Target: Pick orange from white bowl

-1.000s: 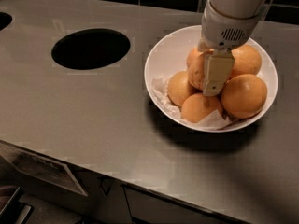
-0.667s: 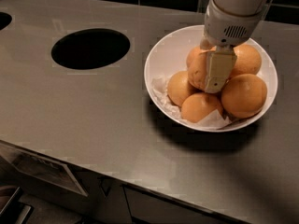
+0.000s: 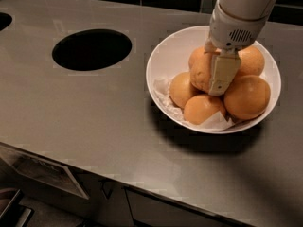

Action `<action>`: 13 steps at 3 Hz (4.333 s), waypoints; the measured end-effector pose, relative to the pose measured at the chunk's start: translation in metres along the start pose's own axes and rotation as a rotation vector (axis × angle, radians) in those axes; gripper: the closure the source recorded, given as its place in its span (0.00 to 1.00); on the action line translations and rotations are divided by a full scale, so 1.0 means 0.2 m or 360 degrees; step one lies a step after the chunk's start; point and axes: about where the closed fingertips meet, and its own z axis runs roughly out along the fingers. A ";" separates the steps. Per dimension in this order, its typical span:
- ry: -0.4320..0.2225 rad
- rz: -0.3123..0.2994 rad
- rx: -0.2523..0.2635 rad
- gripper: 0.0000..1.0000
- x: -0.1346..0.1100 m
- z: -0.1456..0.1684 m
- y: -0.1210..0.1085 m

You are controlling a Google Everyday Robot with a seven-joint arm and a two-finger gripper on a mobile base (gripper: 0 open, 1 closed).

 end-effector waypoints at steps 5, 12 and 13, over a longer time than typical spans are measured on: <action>-0.0005 0.0013 0.0005 0.32 0.02 -0.06 0.08; -0.0031 -0.0020 -0.0050 0.40 -0.04 -0.01 0.09; -0.0036 -0.0018 -0.0057 0.39 -0.04 0.00 0.08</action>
Offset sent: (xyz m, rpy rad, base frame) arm -0.0259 -0.0092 -0.0121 -0.0054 0.0770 -0.0116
